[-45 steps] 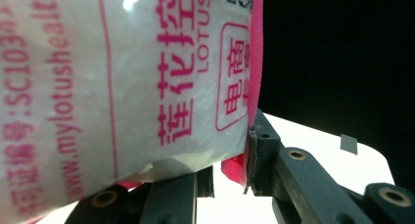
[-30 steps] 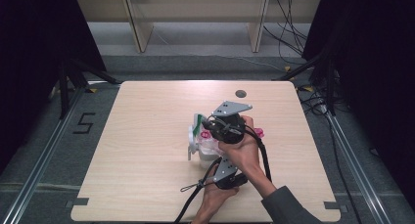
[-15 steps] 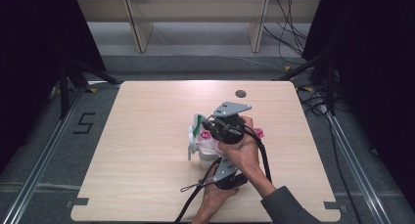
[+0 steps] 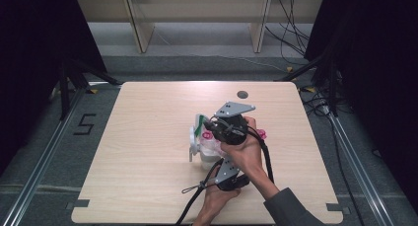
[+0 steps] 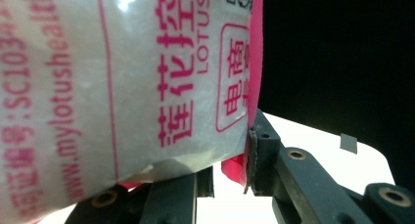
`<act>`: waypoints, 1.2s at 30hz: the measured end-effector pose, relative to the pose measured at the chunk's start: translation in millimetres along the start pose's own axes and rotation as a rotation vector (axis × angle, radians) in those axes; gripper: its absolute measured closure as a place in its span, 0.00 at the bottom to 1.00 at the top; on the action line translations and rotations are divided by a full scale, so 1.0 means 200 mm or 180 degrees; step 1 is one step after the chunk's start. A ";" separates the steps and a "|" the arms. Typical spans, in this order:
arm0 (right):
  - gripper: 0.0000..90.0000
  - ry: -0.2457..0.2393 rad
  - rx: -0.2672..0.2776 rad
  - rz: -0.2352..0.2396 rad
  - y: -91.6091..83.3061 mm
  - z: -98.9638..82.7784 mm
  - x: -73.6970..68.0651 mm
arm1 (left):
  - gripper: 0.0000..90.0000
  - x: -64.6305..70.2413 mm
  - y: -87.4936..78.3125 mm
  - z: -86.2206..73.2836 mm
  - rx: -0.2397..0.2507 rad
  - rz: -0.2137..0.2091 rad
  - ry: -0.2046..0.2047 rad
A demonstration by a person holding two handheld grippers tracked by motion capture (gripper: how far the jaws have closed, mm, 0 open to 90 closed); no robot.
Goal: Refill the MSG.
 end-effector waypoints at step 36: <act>1.00 0.0119 -0.0011 0.0041 -0.01 0.00 -0.01 | 0.85 0.00 -0.01 0.01 0.0019 -0.0015 0.0026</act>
Point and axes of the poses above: each handheld gripper's, and its own axes: y roughly forward along the jaws, z roughly out of its top, x roughly to its right, the point moved 10 cm from there along y, roughly forward along the jaws, and after that the axes turned 3 degrees about -x, right-handed, at the moved point
